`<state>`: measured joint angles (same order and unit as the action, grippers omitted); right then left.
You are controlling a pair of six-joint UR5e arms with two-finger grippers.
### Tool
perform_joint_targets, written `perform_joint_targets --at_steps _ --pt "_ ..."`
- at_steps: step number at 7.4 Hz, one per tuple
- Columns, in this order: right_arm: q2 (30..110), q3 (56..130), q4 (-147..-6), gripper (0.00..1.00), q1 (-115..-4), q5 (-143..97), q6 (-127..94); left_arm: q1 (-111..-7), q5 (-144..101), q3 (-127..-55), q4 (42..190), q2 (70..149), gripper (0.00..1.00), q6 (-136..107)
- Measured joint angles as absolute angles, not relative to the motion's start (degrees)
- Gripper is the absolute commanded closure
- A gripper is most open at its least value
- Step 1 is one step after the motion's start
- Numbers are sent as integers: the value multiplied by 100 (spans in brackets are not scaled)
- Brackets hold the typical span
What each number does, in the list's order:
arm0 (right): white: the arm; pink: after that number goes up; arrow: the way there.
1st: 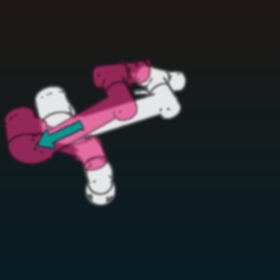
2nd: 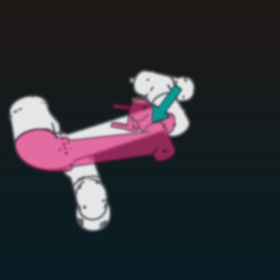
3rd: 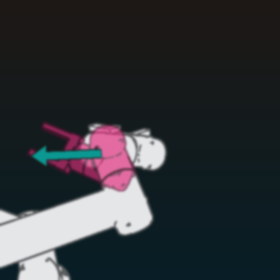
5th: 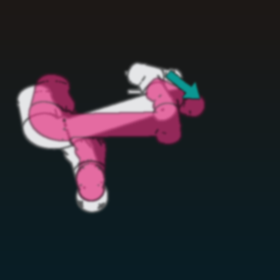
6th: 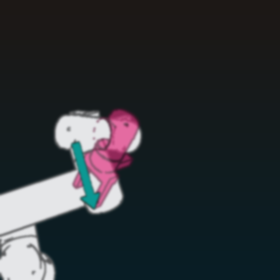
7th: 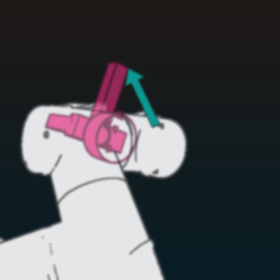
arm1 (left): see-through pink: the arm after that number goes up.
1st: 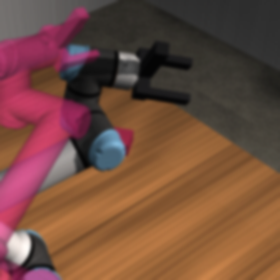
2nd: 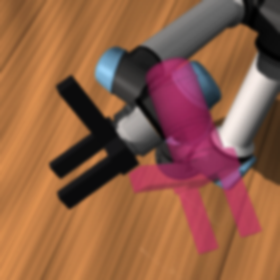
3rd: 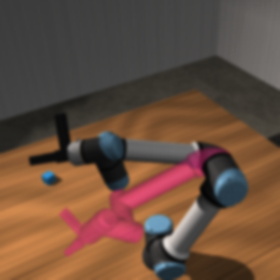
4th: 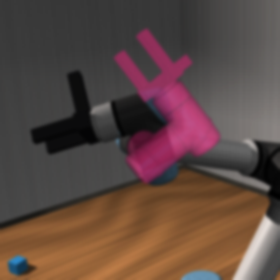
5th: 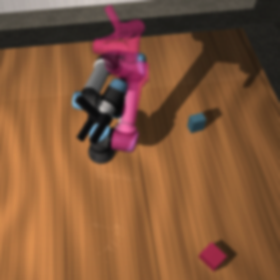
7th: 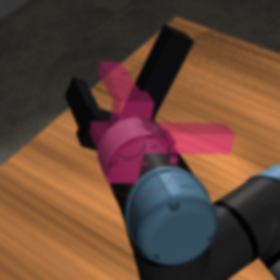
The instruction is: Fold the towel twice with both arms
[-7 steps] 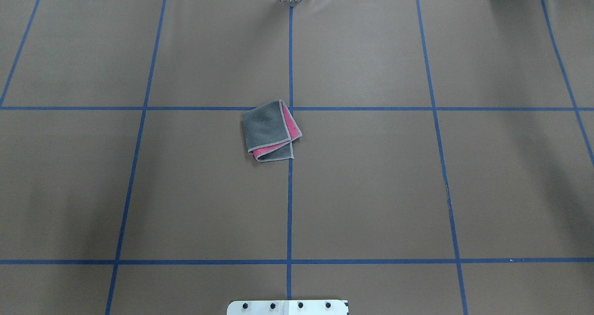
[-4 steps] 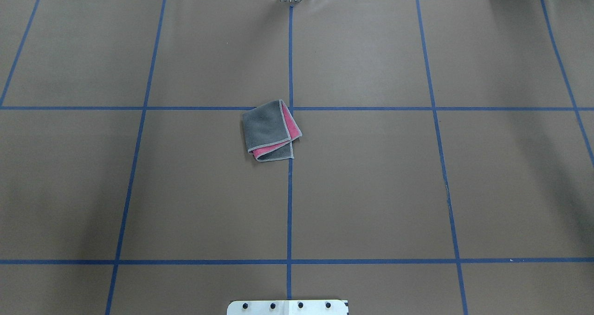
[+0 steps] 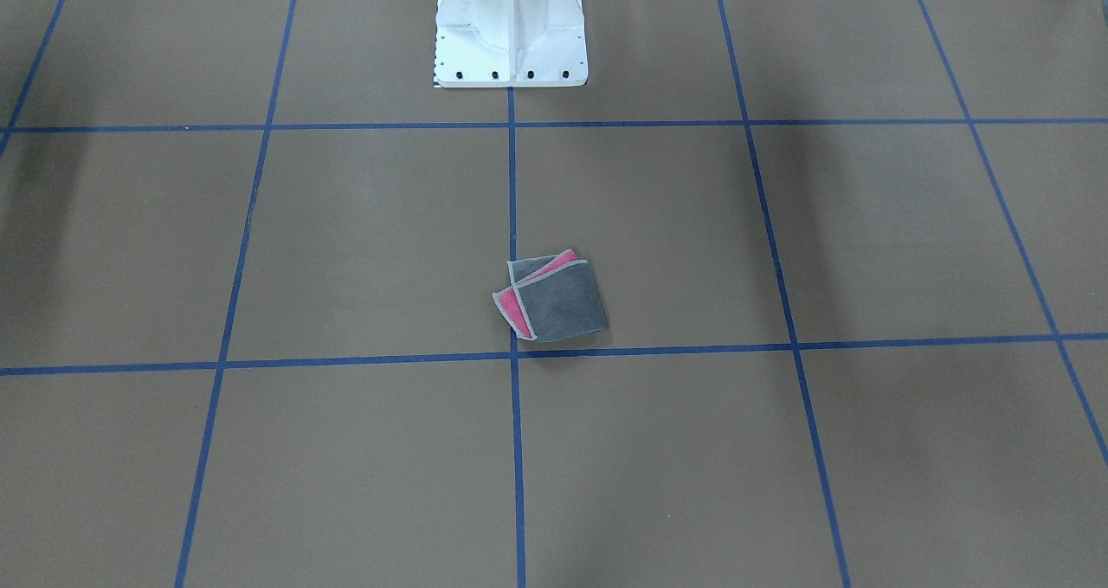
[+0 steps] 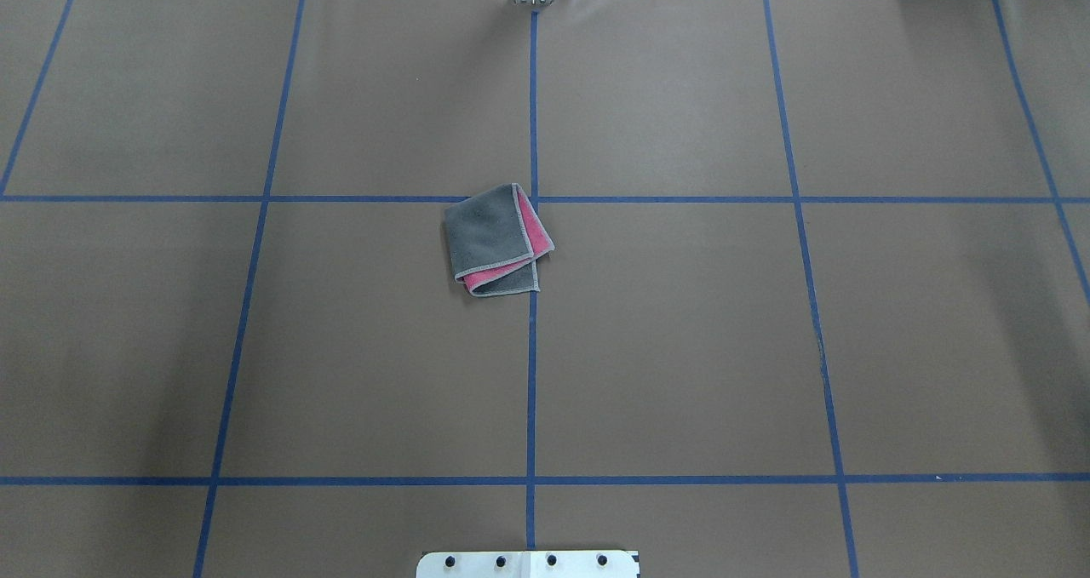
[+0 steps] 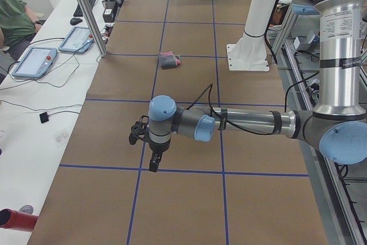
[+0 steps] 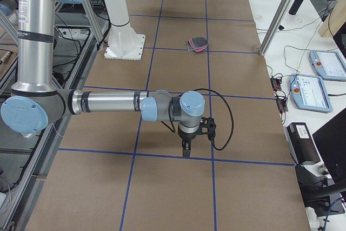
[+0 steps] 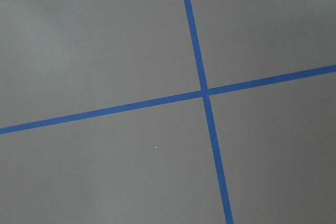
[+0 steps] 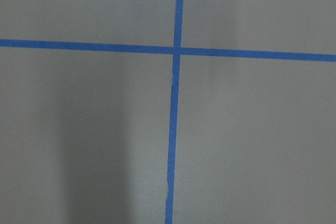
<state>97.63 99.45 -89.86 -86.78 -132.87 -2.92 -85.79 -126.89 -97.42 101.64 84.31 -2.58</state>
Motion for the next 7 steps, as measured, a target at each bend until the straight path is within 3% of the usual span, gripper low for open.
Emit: perform_joint_targets --at_steps 7 --pt "9758 10145 -8986 0 -8892 -13371 -397 -8571 -12743 -9738 10178 8396 0 -264"
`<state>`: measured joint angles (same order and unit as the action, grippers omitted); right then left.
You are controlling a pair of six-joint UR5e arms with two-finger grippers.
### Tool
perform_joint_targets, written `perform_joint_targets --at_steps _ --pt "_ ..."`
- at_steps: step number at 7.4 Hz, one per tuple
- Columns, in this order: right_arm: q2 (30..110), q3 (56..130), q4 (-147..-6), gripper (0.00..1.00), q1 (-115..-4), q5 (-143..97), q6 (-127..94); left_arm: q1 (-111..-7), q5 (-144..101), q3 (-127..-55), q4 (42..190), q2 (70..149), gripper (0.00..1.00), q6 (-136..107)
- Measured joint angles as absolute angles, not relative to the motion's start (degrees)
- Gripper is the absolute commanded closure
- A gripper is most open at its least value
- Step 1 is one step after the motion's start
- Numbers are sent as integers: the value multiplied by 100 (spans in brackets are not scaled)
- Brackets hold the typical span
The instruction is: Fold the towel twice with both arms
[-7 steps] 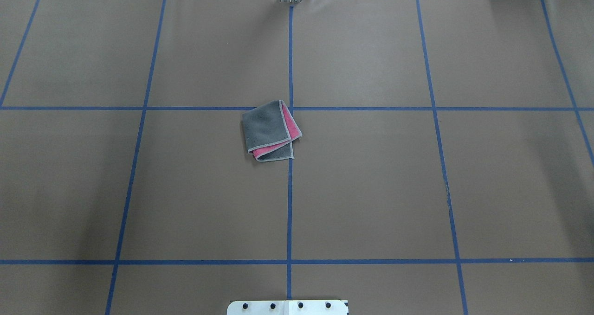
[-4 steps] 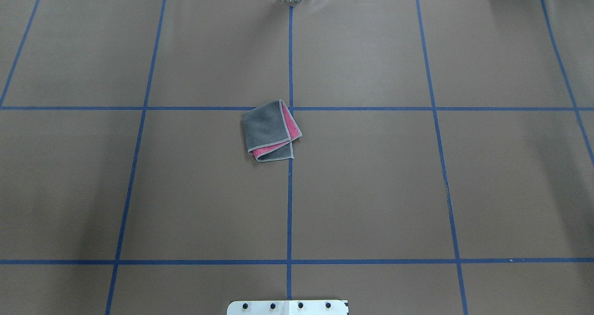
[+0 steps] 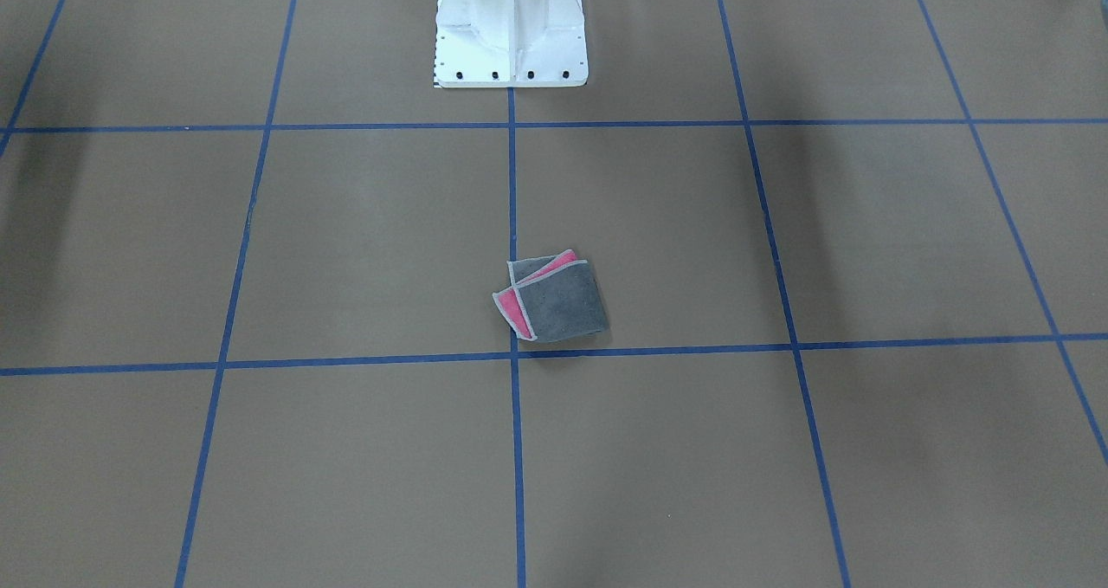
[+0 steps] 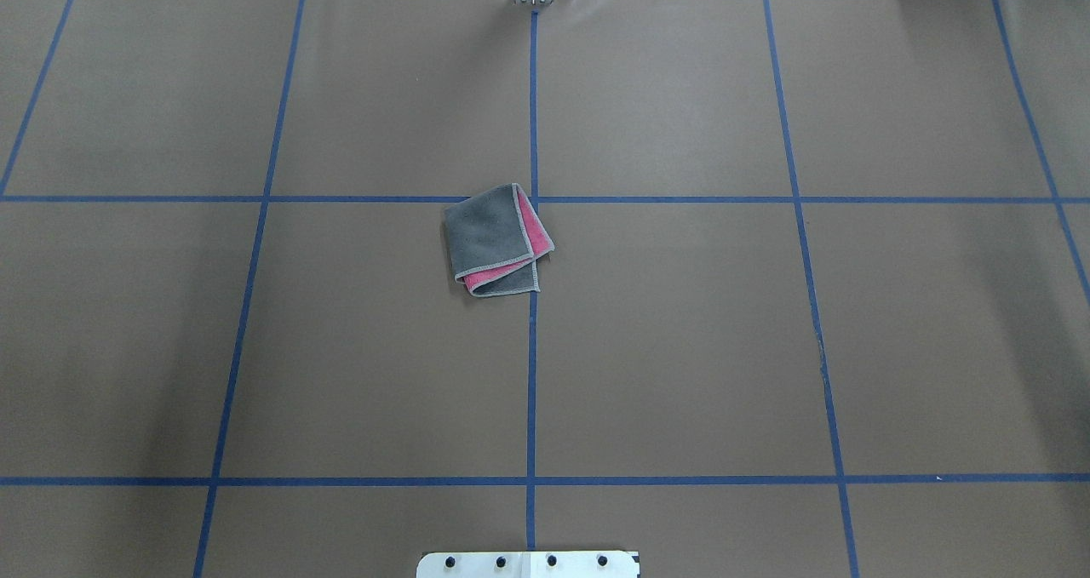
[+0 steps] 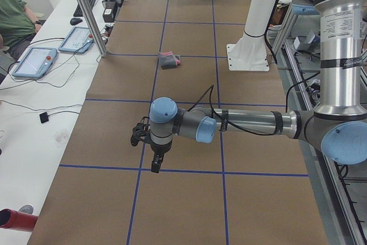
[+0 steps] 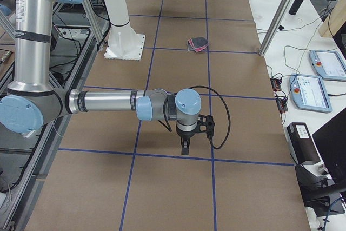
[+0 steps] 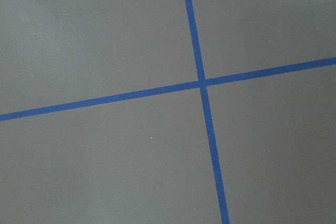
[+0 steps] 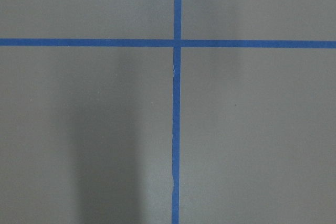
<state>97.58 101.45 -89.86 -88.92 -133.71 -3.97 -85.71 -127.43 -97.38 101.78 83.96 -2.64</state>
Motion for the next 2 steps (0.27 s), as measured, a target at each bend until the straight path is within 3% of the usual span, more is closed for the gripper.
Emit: perform_joint_targets --at_steps 2 --pt "9787 10200 -9006 0 -8990 -13398 -396 -8570 -12744 -9733 10183 8396 0 -258"
